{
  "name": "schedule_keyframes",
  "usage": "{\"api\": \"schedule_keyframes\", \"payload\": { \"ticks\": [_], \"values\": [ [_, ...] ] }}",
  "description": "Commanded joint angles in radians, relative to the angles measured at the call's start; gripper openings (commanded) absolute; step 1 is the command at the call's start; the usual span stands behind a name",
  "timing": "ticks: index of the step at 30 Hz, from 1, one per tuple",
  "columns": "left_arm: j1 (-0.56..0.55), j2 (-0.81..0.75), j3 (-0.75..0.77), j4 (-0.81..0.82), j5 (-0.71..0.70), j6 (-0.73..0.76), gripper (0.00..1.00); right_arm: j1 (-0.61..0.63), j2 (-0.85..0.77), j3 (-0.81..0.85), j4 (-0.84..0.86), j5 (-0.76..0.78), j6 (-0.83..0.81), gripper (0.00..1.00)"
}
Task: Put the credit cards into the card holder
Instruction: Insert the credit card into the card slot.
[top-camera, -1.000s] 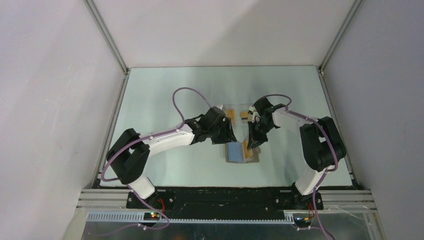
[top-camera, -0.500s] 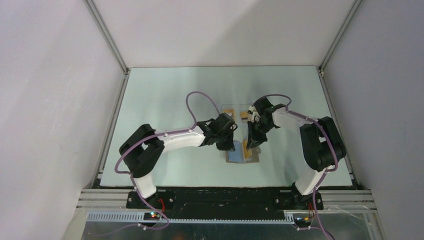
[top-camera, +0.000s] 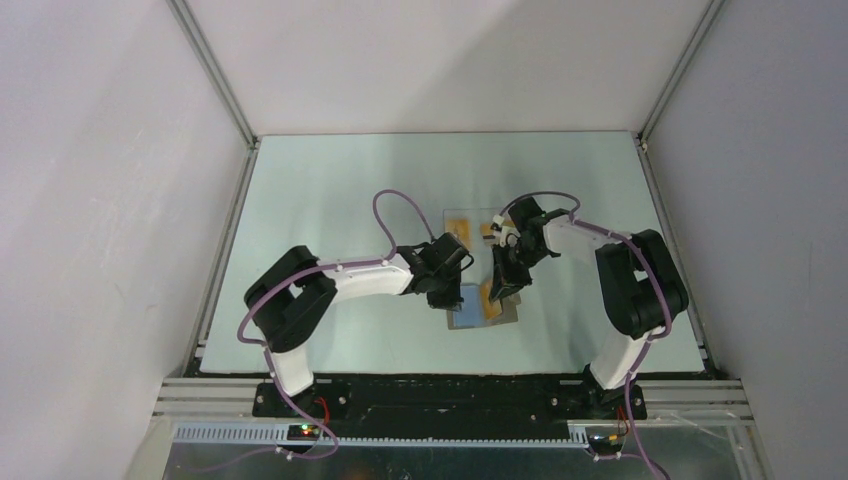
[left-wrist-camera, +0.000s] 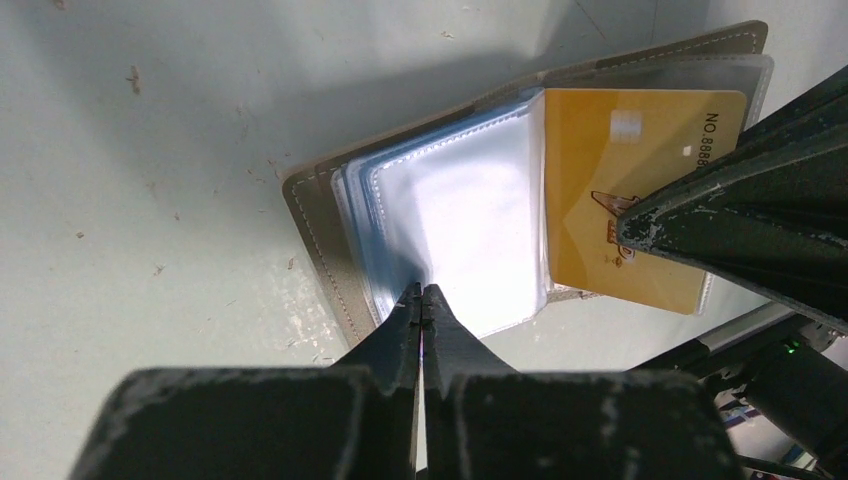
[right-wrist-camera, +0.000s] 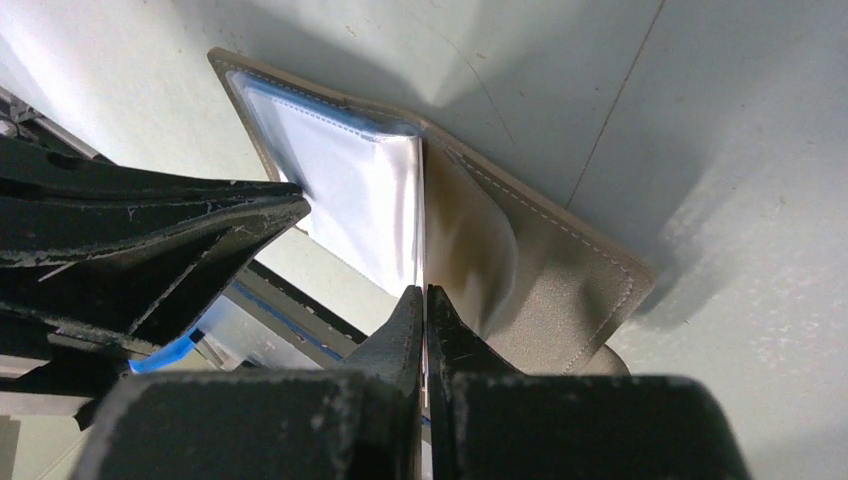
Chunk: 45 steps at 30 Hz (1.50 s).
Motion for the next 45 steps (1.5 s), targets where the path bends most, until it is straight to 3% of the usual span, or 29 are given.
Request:
{"api": "schedule_keyframes", "payload": {
  "ticks": [1, 7, 17, 29, 45],
  "values": [
    [0.01, 0.032, 0.005, -0.067, -0.057, -0.006, 0.0, -0.007, 0.008, -0.014, -0.022, -0.053, -0.047, 0.0],
    [0.012, 0.05, 0.01, -0.071, -0.056, -0.003, 0.0, -0.031, 0.011, -0.028, -0.023, -0.138, -0.087, 0.0],
    [0.018, 0.056, 0.006, -0.072, -0.057, -0.004, 0.0, -0.054, -0.015, -0.044, -0.038, -0.154, -0.115, 0.0],
    [0.018, 0.068, 0.014, -0.074, -0.05, 0.002, 0.0, -0.063, 0.066, -0.037, 0.009, -0.145, -0.083, 0.0],
    [0.021, 0.072, 0.026, -0.088, -0.048, 0.016, 0.0, -0.048, 0.102, 0.051, -0.113, -0.213, -0.179, 0.0]
  ]
}}
